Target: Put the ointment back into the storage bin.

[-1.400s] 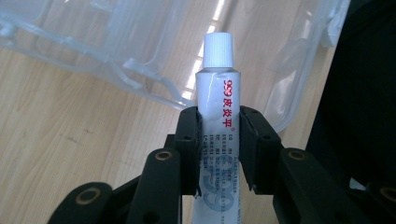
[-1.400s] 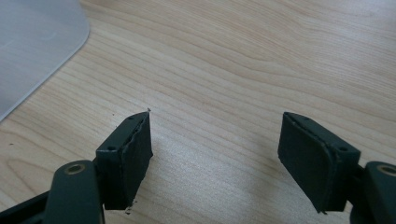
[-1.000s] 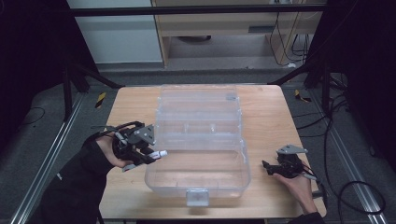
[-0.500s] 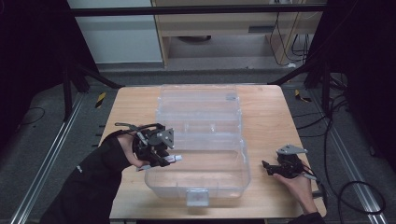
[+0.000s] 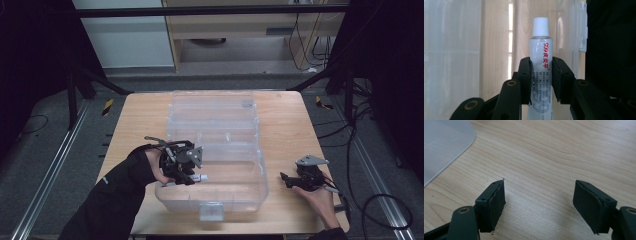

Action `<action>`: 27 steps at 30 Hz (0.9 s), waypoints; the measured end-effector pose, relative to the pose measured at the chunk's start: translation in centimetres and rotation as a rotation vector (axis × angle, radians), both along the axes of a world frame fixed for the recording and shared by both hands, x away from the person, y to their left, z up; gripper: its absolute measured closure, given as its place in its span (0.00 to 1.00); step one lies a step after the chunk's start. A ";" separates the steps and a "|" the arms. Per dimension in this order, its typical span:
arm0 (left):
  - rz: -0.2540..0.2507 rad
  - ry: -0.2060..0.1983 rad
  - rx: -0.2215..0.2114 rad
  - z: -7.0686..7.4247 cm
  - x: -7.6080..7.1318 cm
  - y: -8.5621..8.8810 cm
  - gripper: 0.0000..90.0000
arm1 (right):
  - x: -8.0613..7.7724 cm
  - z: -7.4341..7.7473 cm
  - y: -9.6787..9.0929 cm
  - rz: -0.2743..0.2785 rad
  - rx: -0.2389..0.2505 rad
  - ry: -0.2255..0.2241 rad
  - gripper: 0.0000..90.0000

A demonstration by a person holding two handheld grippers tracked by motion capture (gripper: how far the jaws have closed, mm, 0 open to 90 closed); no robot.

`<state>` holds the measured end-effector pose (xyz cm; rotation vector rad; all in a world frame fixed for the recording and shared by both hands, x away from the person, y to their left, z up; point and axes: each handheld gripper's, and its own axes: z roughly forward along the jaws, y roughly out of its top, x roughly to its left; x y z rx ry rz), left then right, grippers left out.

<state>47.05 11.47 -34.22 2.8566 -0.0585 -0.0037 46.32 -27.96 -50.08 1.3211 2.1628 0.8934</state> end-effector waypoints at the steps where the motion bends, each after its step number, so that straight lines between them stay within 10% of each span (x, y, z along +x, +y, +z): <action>1: -0.008 0.001 0.009 -0.4 0.0 -0.2 0.78 | 0.0 0.0 0.0 0.000 -0.001 0.001 0.29; 27: 0.034 0.065 0.061 -5.5 0.5 -0.5 0.78 | 0.0 -0.2 0.1 0.015 -0.016 0.006 0.28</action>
